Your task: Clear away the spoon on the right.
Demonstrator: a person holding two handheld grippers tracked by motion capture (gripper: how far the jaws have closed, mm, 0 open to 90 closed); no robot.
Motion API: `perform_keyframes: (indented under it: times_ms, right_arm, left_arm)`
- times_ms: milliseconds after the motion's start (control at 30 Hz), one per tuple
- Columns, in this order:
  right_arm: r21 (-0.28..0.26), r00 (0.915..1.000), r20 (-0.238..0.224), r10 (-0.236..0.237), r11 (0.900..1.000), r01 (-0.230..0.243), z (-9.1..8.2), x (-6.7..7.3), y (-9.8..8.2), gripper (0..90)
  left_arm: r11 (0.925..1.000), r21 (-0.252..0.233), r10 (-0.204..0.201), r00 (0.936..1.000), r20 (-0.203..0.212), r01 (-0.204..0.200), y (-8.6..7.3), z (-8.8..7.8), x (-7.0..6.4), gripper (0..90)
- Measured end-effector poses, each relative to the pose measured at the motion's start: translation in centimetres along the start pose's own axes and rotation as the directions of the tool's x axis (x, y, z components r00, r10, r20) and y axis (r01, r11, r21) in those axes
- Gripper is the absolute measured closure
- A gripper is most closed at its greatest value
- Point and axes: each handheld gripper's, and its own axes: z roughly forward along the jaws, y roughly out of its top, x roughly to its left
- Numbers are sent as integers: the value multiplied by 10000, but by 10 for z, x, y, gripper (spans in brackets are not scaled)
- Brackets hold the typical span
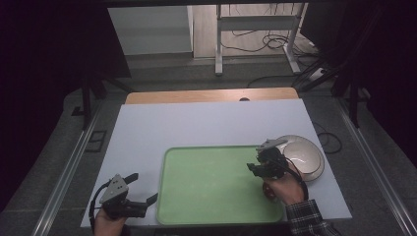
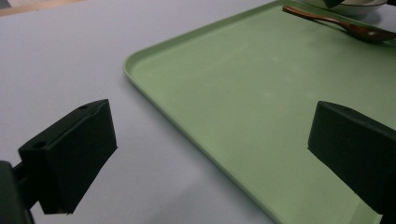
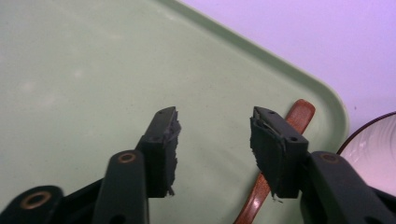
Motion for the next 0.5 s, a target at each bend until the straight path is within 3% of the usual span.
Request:
perform_keyframes:
  times_ms: [500]
  right_arm:
    - [-623, 9998, -184, -33, 9981, 21, -16, 6, -2, 331]
  left_arm:
    - [10000, -11, 12, 10000, -13, -12, 0, 0, 0, 9]
